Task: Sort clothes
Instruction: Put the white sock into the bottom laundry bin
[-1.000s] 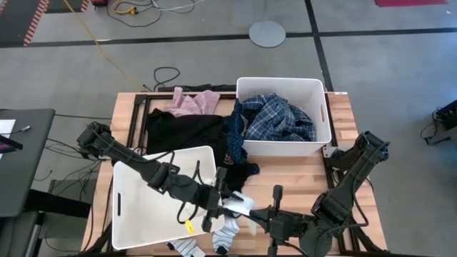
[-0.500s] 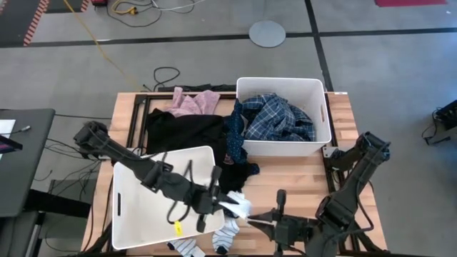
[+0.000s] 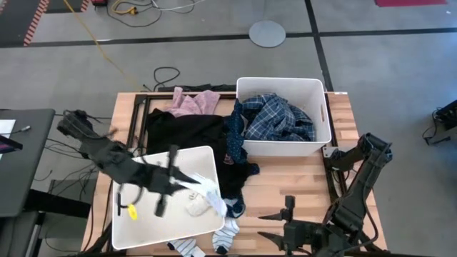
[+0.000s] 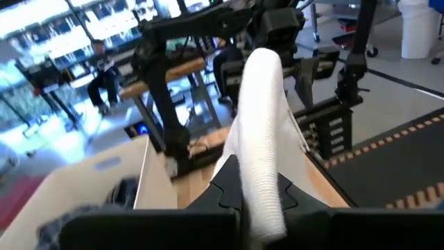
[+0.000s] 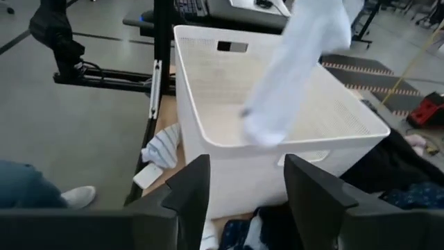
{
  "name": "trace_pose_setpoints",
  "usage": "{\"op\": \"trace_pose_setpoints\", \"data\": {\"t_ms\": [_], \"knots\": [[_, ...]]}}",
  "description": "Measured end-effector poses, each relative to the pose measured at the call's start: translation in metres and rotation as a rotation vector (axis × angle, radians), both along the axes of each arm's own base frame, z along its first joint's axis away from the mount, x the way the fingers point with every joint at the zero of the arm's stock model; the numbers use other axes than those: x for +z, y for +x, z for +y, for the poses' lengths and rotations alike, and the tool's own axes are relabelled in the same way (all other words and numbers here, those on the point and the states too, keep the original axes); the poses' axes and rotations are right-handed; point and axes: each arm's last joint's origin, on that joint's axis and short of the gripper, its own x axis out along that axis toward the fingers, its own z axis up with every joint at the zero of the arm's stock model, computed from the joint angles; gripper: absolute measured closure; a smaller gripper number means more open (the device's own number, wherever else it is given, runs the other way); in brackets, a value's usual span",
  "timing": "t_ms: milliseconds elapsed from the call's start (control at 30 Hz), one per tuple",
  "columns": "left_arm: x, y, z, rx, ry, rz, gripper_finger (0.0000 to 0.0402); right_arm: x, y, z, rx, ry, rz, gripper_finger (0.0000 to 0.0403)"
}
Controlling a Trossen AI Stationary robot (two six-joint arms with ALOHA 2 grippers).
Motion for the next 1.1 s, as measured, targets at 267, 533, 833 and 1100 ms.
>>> {"op": "trace_pose_setpoints", "data": {"t_ms": [267, 533, 833, 1100], "knots": [[0.005, -0.058, 0.024, 0.017, -0.088, 0.110, 0.0401, -0.013, -0.001, 0.008, 0.009, 0.021, 0.039, 0.0198], [-0.021, -0.073, 0.030, 0.077, -0.158, 0.382, 0.0396, -0.037, 0.008, 0.021, 0.012, 0.018, 0.088, 0.0200], [-0.050, -0.057, 0.009, 0.068, -0.156, 0.651, 0.0391, -0.055, 0.020, 0.028, 0.010, 0.094, 0.127, 0.0200], [-0.074, -0.042, -0.009, 0.116, -0.135, 0.822, 0.0340, -0.061, 0.023, 0.032, 0.011, 0.142, 0.139, 0.0201]]}}
